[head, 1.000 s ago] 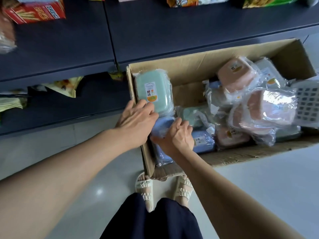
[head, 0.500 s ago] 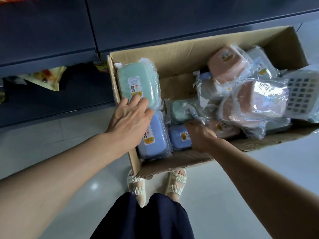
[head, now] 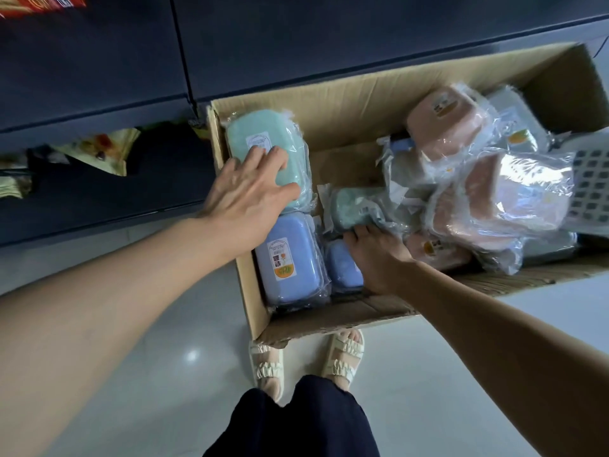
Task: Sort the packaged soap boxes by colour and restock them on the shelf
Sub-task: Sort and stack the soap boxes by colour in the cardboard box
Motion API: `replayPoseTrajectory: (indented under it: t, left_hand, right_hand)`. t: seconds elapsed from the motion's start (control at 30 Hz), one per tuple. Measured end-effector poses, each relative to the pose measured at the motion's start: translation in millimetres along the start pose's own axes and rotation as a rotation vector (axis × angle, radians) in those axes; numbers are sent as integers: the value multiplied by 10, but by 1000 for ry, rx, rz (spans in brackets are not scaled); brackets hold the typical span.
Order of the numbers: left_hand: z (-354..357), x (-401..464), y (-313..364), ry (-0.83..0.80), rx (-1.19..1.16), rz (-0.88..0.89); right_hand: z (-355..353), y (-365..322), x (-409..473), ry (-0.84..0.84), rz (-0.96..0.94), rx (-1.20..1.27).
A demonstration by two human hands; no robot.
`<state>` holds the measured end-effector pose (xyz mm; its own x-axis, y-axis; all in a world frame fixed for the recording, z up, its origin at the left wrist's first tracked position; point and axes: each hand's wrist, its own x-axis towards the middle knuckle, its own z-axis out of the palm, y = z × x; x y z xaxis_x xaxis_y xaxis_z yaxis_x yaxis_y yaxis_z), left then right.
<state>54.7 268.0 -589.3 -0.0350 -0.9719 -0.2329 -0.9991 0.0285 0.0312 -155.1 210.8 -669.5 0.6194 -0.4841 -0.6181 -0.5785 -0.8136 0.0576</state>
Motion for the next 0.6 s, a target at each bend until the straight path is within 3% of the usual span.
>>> replayPoseTrajectory:
  t: [0.37, 0.6]
  left_hand:
    - [-155, -252, -77, -88, -74, 26]
    - [-218, -253, -204, -91, -159, -80]
  right_hand:
    - [-529, 39, -658, 193, 217, 571]
    - [-992, -603, -506, 94, 288, 675]
